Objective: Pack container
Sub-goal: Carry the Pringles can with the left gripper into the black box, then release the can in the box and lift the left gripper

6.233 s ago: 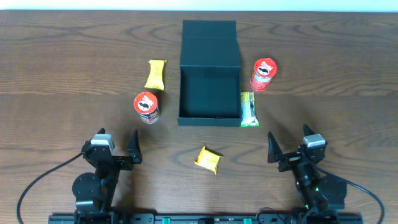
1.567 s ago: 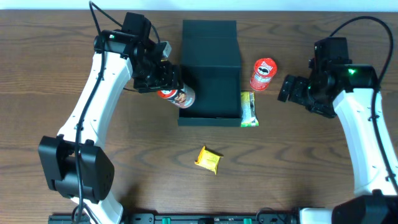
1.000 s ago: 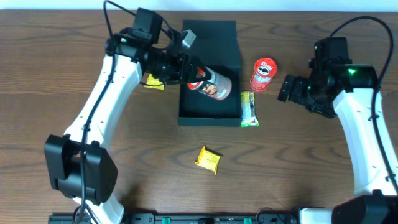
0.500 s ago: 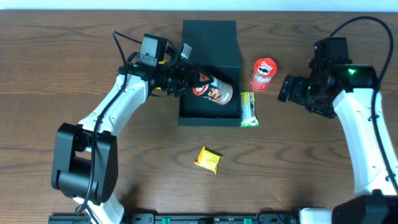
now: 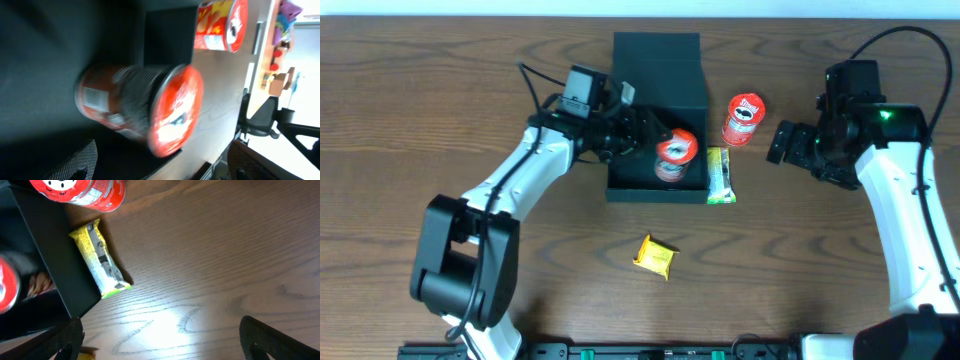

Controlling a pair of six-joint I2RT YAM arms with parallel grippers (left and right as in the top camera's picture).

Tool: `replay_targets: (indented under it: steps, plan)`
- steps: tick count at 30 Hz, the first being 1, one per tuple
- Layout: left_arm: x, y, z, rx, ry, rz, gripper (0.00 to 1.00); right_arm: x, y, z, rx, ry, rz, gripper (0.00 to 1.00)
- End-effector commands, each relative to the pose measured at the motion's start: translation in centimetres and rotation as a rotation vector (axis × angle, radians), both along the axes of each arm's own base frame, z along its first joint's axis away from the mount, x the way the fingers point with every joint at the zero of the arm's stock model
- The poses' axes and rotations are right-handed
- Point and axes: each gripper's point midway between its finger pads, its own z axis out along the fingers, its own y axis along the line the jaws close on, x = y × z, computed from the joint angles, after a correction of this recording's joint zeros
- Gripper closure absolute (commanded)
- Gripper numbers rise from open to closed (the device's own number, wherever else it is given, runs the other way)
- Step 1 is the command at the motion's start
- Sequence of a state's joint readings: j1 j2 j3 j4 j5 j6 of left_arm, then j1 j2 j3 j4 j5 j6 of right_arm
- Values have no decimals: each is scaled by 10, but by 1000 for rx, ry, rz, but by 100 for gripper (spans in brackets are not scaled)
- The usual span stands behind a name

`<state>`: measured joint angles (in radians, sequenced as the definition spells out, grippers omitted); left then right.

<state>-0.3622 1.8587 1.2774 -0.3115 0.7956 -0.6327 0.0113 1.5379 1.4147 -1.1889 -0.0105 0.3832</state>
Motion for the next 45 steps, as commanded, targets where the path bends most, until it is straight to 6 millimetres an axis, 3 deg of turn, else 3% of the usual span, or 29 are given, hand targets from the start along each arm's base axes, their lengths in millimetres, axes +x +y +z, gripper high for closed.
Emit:
replay_targets:
  steps: [1,6,14,17,21,23,24,25,26,27,28,30,33,35,39,45]
  plan:
    - [-6,-7,-26,48,53,5,16,0,1,2,1,-7,-10,1]
    - [-4,-5,-32,55,67,13,16,-1,0,2,0,-1,-9,1]
    - [18,22,-4,-6,18,79,13,0,1,2,1,-8,-10,1]
    - [25,24,16,-25,-50,79,11,1,1,2,1,-9,-10,1]
    - [28,20,60,-74,-153,58,13,0,1,1,10,-4,-33,1]
    - [28,19,80,-85,-207,51,22,-1,4,-2,29,2,-41,1]
    - [28,22,90,-76,-230,59,33,-1,7,-4,43,5,-38,1]
    - [28,26,96,-53,-249,75,57,-2,9,-7,58,8,-33,8]
    - [29,33,98,-16,-263,97,69,-2,11,-10,68,11,-31,25]
    - [29,49,97,75,-268,155,82,-2,14,-15,80,14,-42,76]
    - [29,66,94,170,-262,210,87,-2,15,-19,89,16,-70,98]
    - [24,95,92,332,-251,287,92,2,20,-26,104,2,-95,99]
    - [10,145,99,609,-253,351,94,26,40,-30,181,-99,-82,98]
    - [3,162,106,704,-252,360,95,38,52,-31,226,-146,-93,99]
    - [1,161,104,737,-268,300,94,60,68,-46,245,-185,-85,99]
    - [12,125,68,697,-230,188,95,74,98,-77,336,-137,-36,98]
